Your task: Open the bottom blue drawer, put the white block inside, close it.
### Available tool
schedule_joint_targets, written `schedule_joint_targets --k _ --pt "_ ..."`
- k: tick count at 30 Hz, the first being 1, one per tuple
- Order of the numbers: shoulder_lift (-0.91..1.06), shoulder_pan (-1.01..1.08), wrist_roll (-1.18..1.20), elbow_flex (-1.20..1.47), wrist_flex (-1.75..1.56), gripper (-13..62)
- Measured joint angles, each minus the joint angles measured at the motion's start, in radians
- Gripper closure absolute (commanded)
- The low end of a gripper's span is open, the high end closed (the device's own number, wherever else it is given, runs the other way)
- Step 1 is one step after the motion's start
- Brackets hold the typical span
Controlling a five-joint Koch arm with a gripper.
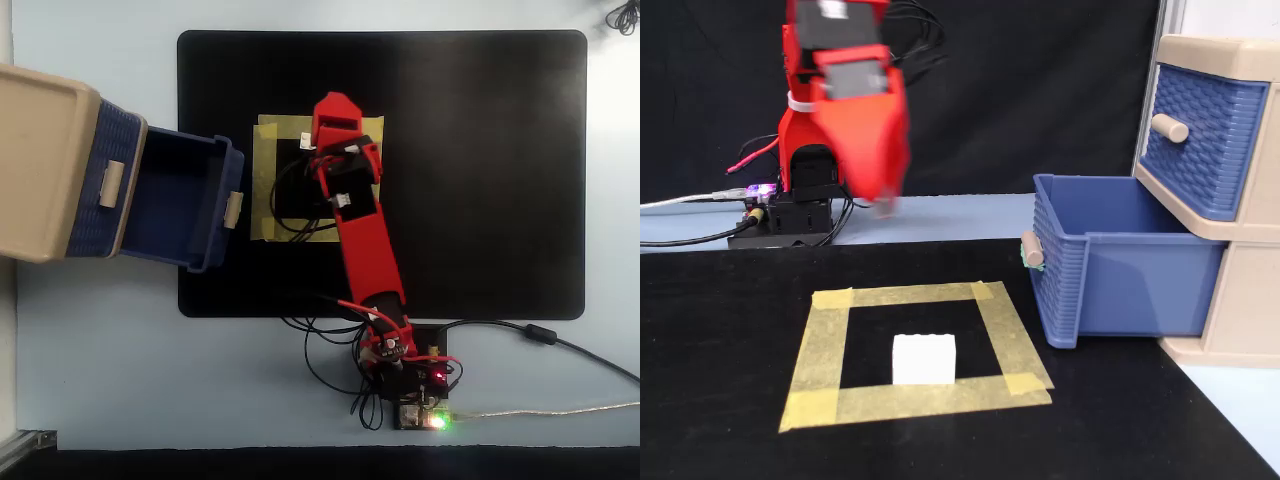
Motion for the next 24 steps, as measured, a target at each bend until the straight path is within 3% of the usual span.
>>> schedule_joint_targets --k 7,24 --pt "-0.175 -0.057 -0.167 0.000 0.066 16.5" --pt "-0.419 -0.049 -0.193 -0.095 0.046 16.2"
